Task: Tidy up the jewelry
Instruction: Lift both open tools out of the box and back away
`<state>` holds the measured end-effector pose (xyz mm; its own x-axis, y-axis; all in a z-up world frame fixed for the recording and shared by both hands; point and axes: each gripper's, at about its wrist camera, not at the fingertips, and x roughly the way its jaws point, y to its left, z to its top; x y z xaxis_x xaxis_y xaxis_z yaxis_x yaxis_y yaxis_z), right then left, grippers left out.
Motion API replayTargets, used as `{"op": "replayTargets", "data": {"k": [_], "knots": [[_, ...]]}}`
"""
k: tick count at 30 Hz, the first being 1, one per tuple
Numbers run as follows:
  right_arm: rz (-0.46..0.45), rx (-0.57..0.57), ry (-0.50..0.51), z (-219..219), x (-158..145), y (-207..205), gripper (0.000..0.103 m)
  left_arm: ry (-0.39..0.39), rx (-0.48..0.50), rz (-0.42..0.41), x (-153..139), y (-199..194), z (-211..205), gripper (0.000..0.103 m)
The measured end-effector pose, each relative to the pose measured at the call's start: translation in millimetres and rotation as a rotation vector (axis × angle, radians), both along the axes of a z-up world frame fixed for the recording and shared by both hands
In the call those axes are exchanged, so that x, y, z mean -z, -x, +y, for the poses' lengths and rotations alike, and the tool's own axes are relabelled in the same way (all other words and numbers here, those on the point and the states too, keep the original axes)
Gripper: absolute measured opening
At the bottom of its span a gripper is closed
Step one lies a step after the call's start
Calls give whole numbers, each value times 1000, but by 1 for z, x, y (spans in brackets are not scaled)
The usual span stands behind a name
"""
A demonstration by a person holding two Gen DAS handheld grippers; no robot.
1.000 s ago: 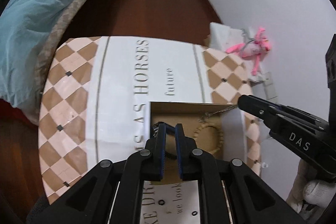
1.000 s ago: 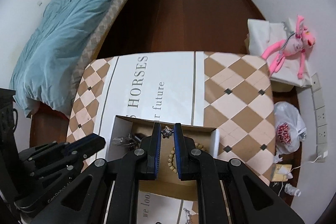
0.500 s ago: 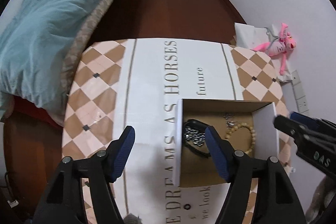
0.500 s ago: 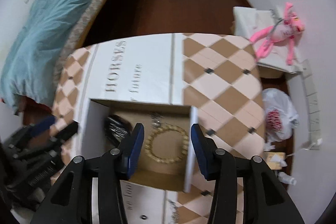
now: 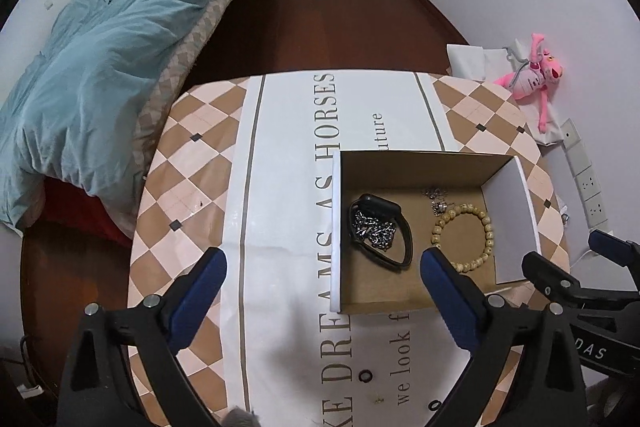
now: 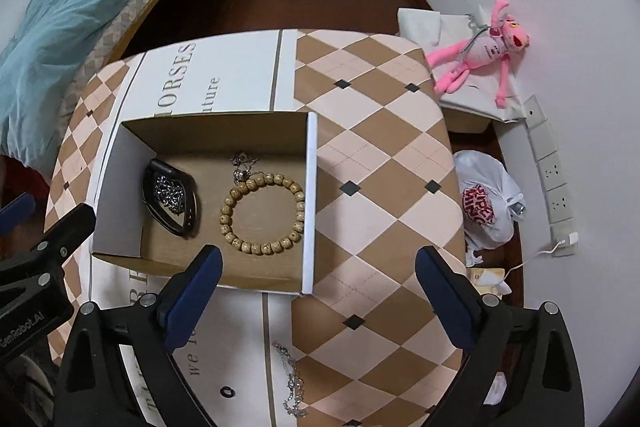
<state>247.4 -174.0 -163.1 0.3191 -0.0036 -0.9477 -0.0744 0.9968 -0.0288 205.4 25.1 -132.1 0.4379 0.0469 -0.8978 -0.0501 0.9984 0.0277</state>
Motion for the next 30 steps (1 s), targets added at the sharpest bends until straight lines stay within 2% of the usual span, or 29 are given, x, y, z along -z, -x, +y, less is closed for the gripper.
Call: {"op": "replayTargets", "data": {"k": [7,16,23,27,30], "knots": [[-81,8,0,-2,-30,20,98,5,-5,-64,-29,20,-4,99],[-220,23,-6,-10,-89,59,98,21,-10,-143,-74,52,-10,99],[-290,15,-45,-12,-129,89,98,41,-17,-200,-106,78,-9,99],[-279,20,-73,-15,-134,103,98,22,-43,-206,-112,89,-5,99],[-218,30,-67,-19,-108,115,99,3,-57,-189,-99,98,-3,99]]}}
